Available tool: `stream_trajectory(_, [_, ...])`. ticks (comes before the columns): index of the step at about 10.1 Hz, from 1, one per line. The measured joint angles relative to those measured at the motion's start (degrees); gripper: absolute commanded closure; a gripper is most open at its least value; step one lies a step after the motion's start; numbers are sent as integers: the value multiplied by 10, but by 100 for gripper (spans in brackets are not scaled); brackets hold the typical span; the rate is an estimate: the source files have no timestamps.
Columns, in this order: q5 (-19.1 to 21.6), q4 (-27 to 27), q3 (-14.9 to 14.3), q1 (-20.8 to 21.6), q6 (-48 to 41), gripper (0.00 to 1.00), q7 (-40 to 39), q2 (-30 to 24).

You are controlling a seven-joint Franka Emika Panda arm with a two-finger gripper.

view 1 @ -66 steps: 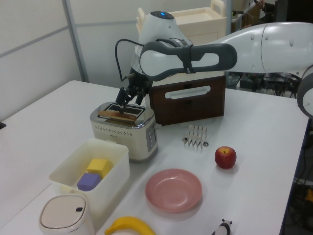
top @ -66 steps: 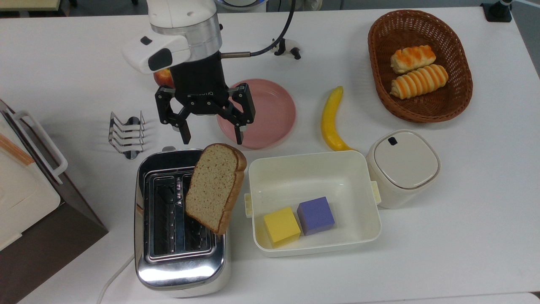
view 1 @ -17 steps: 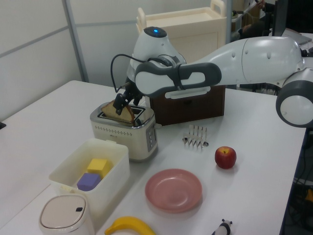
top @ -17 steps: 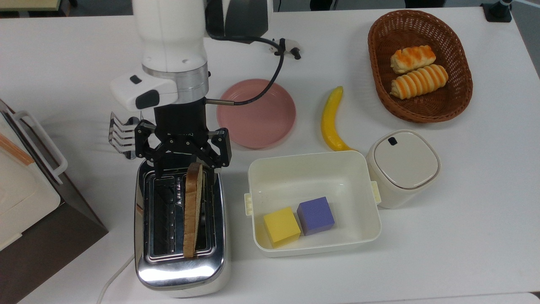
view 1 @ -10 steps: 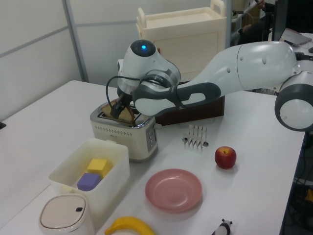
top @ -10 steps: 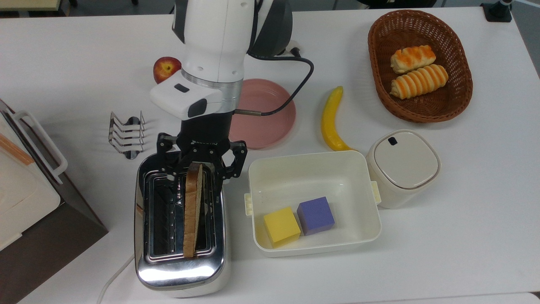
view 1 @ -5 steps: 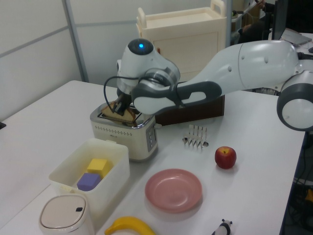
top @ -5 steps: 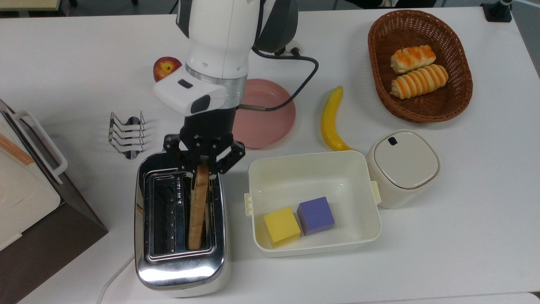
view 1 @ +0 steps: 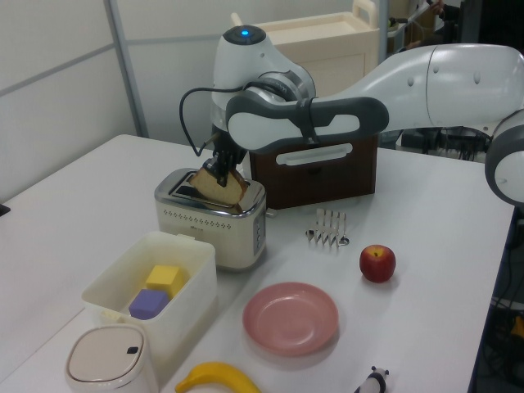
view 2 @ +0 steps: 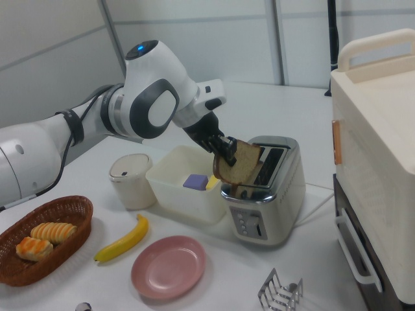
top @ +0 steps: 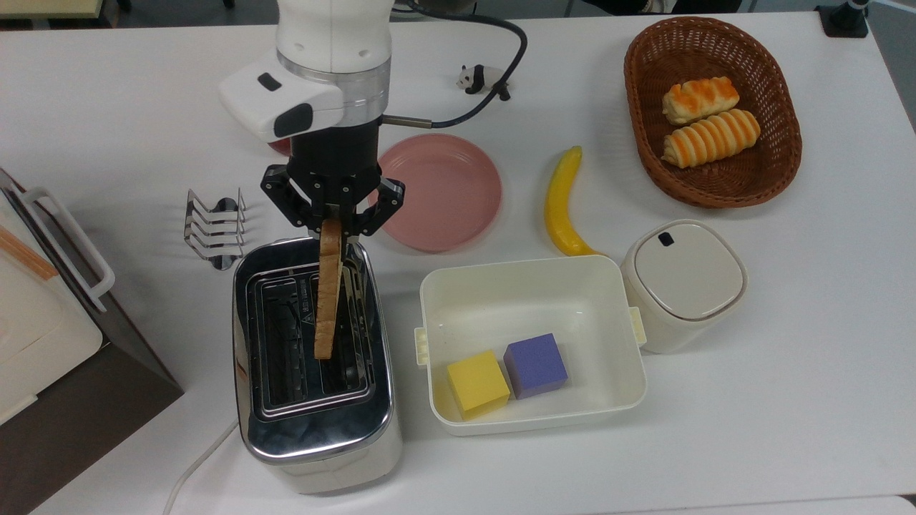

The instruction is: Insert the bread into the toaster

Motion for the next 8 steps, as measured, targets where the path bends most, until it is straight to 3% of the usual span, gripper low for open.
stream_trajectory(1, [7,-1,0,-2,0,72,0,1])
stream_trajectory(2, [8,-1,1,-2,0,1,0,3])
stream_trajectory(5, [9,-14,0,-2,-13,0,2,19])
stream_trajectory(8, [9,-15,0,-2,59,0,63,30])
